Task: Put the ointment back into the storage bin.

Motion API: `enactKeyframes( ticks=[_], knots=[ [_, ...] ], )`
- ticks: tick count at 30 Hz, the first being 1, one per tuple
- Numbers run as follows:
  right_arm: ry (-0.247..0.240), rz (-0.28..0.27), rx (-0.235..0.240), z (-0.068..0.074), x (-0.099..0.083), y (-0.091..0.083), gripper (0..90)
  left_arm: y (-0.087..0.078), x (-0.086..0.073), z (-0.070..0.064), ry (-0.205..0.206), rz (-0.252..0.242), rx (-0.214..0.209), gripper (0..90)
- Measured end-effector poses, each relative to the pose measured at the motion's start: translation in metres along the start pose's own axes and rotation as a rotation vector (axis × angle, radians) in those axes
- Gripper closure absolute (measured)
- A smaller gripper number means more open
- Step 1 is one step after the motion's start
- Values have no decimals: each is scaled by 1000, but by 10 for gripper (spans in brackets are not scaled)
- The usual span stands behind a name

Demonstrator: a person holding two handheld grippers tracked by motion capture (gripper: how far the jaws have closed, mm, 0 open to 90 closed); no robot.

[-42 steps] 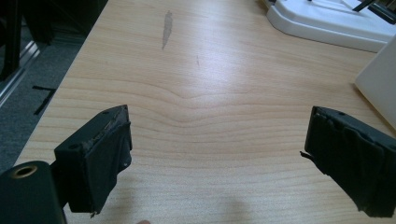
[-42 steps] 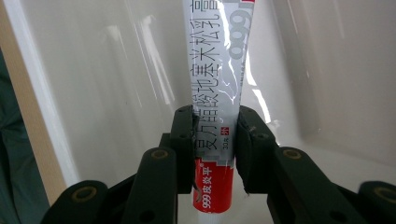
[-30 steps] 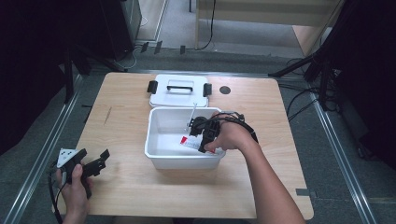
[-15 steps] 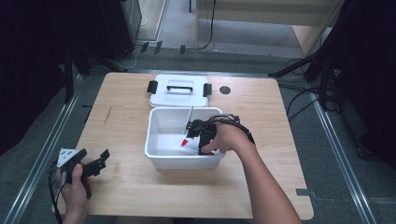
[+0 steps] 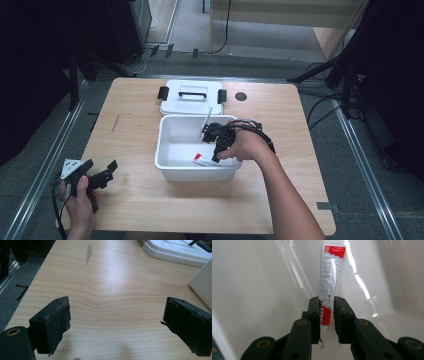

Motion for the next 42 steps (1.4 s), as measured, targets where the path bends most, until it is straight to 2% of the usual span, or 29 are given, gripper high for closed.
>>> enactKeyframes(
  ticks=[7,11,12,14,18,24,27,30,35,39,42],
  knots=[
    [24,-40,-15,-1,-9,-18,736,0,0,0,5,4,3,79],
    [38,-68,-34,0,-16,-29,676,0,0,0,3,1,3,80],
    [44,-98,-53,1,-19,-36,630,0,0,0,3,-1,3,80],
    [50,-113,-68,0,-21,-39,621,0,0,-1,3,-2,2,79],
    [95,-170,-79,-2,-28,-52,548,0,0,0,4,2,1,80],
    [150,-200,-94,-5,-41,-65,454,0,0,0,4,-2,4,80],
    [167,-220,-128,-5,-49,-72,363,-1,0,0,7,-1,0,79],
    [198,-250,-169,-5,-59,-76,200,-1,0,-1,11,-2,0,80],
    [263,-292,-186,-6,-78,-75,3,0,0,-1,12,0,1,79],
    [334,-330,-198,-12,-96,-71,0,-1,0,-1,10,-1,-1,79],
    [362,-358,-212,-15,-110,-67,0,-1,0,-1,12,-2,-2,80]
  ],
)
Point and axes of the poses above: each handheld gripper's, and its own axes: y roughly forward along the jaws, x roughly out of its top, z roughly to its left, the point moved 4 cm from there along y, roughly forward along the jaws, and after that the axes turned 3 degrees about x, right-handed, at the moved point
